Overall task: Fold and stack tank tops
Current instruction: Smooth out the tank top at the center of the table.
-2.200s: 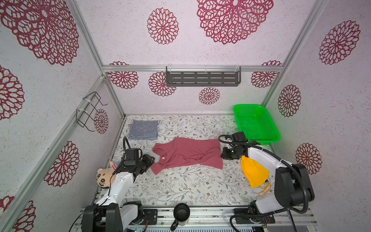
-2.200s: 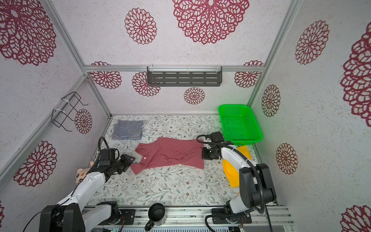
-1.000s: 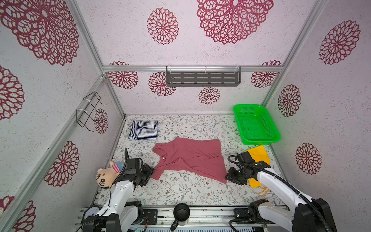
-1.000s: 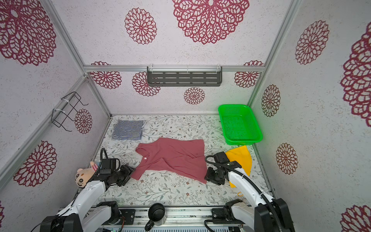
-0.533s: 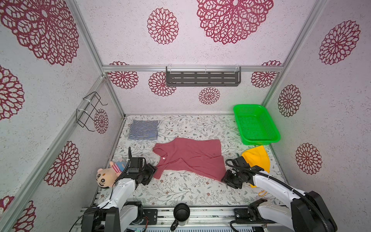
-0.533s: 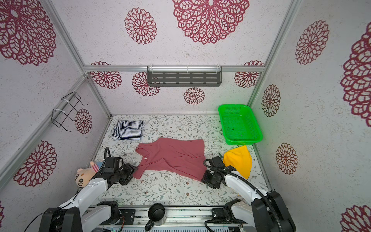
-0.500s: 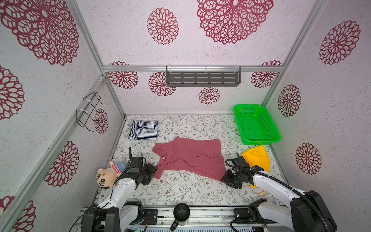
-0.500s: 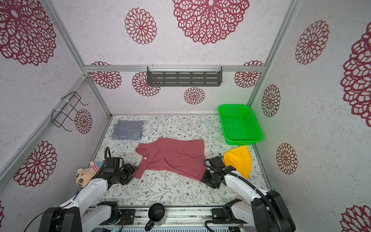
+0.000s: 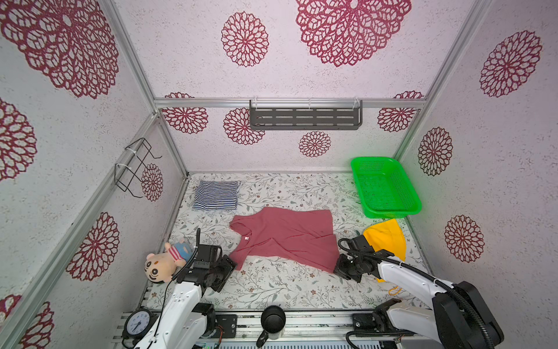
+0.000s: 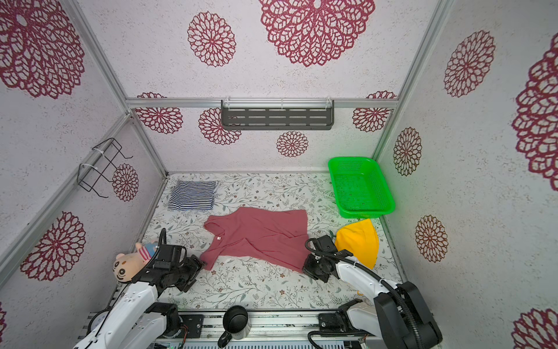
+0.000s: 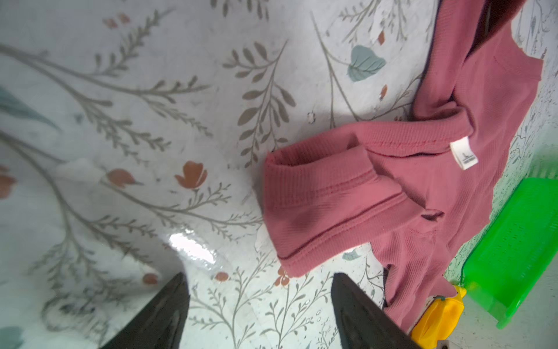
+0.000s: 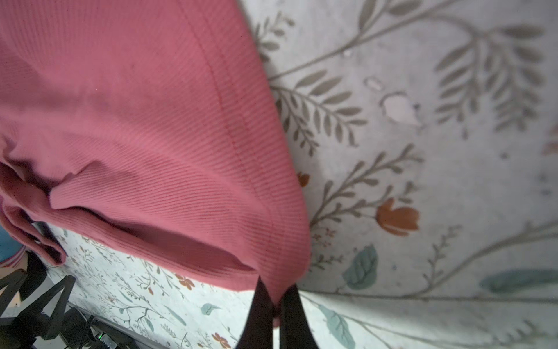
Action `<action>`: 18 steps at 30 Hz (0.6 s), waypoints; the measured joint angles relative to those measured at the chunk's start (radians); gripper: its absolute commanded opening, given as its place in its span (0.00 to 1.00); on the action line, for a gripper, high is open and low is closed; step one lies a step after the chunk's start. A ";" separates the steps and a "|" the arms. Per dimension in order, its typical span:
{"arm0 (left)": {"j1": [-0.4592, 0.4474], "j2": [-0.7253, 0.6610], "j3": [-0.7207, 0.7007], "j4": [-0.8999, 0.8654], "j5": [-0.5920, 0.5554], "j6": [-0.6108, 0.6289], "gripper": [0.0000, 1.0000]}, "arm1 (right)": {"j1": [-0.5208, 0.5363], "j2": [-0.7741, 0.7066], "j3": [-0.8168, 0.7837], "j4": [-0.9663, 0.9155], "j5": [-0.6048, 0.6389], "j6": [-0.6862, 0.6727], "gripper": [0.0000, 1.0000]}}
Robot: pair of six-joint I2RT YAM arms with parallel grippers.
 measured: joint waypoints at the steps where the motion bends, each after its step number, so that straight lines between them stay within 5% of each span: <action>1: -0.004 0.000 -0.007 0.020 0.003 -0.019 0.76 | 0.000 0.000 0.001 0.000 0.000 -0.002 0.00; 7: -0.060 0.089 -0.001 0.126 0.008 -0.082 0.66 | 0.000 0.001 0.005 -0.012 0.001 -0.021 0.00; 14: -0.086 0.200 0.004 0.204 0.012 -0.108 0.00 | 0.000 0.004 0.030 -0.062 0.014 -0.053 0.00; 18: -0.083 0.213 0.067 0.148 -0.004 -0.085 0.00 | -0.006 0.019 0.109 -0.144 0.031 -0.113 0.00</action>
